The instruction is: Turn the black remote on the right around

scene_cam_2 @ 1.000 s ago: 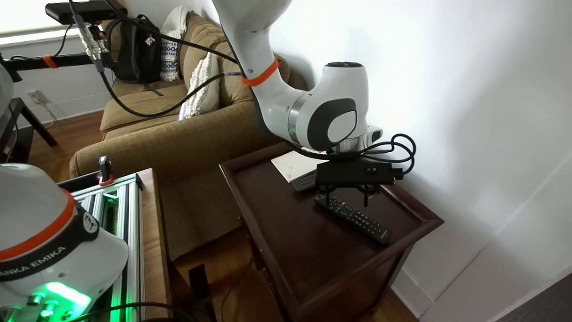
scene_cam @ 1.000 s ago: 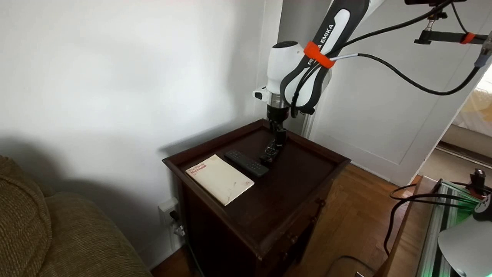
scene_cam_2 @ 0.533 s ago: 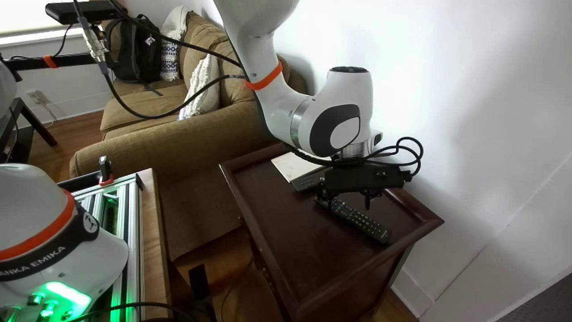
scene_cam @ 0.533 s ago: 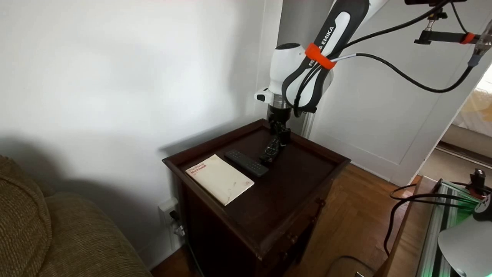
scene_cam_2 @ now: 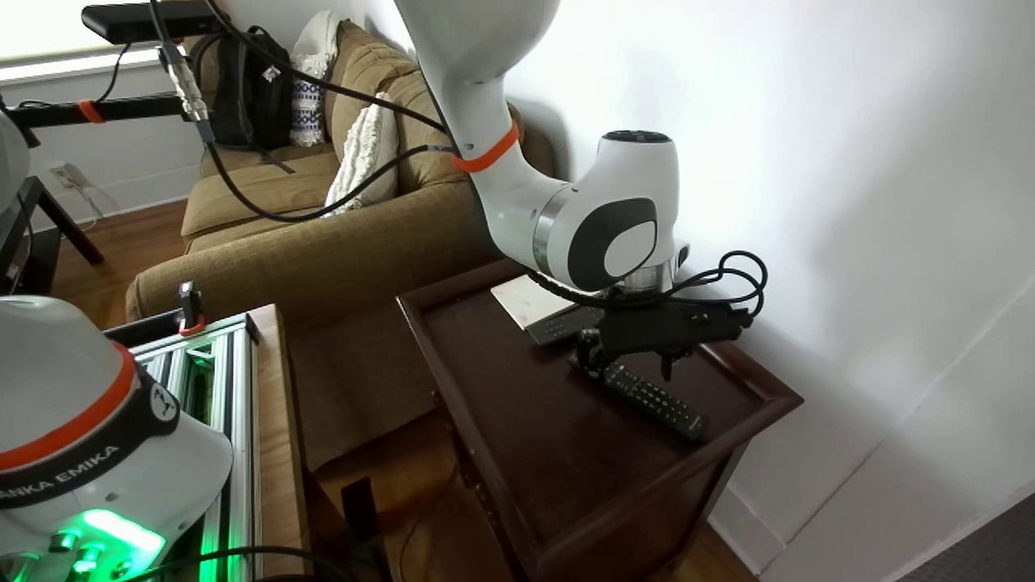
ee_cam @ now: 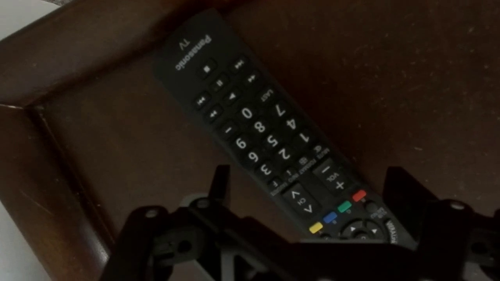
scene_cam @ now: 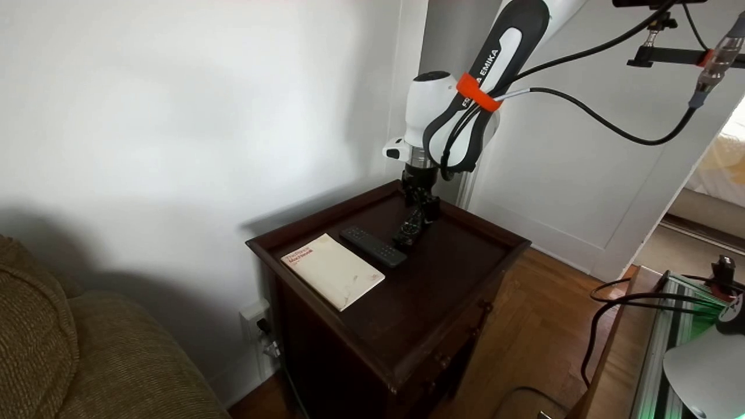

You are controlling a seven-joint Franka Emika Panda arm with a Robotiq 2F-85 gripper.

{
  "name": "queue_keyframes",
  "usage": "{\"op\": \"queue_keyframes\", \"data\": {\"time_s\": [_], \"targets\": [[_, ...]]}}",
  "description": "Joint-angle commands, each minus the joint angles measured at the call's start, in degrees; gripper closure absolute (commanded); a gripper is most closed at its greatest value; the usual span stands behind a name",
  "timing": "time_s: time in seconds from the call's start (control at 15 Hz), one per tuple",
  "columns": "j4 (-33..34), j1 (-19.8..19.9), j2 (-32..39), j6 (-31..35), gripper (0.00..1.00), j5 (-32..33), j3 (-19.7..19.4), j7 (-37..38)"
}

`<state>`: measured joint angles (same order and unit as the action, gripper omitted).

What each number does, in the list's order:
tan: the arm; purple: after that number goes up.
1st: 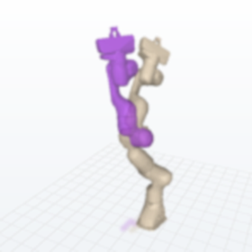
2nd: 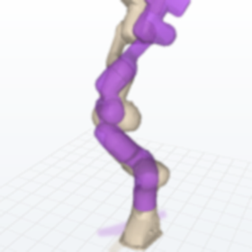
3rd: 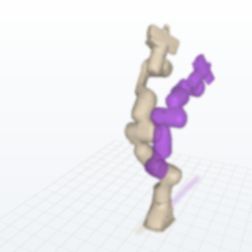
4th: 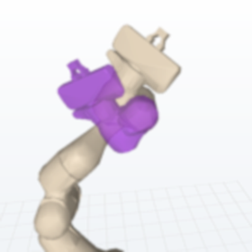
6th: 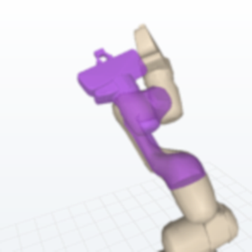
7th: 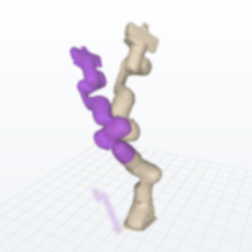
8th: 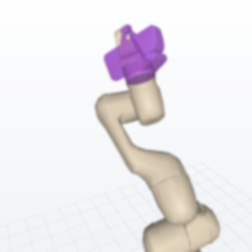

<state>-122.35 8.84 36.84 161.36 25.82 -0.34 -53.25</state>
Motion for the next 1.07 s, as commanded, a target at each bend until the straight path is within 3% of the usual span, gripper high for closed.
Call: {"op": "queue_keyframes", "data": {"time_s": [0.0, 0.87, 0.93, 1.0], "targets": [[1.9, 0.3, 1.6, -1.2, 0.0, 0.3, 0.2, -4.0], [4.1, 0.0, 3.3, -5.7, 0.0, -0.6, 0.6, -12.6], [4.2, 0.1, 3.4, -5.7, 0.01, -0.7, 0.6, -12.8], [4.3, 0.0, 3.5, -5.8, 0.11, -0.7, 0.6, -13.1]]}}
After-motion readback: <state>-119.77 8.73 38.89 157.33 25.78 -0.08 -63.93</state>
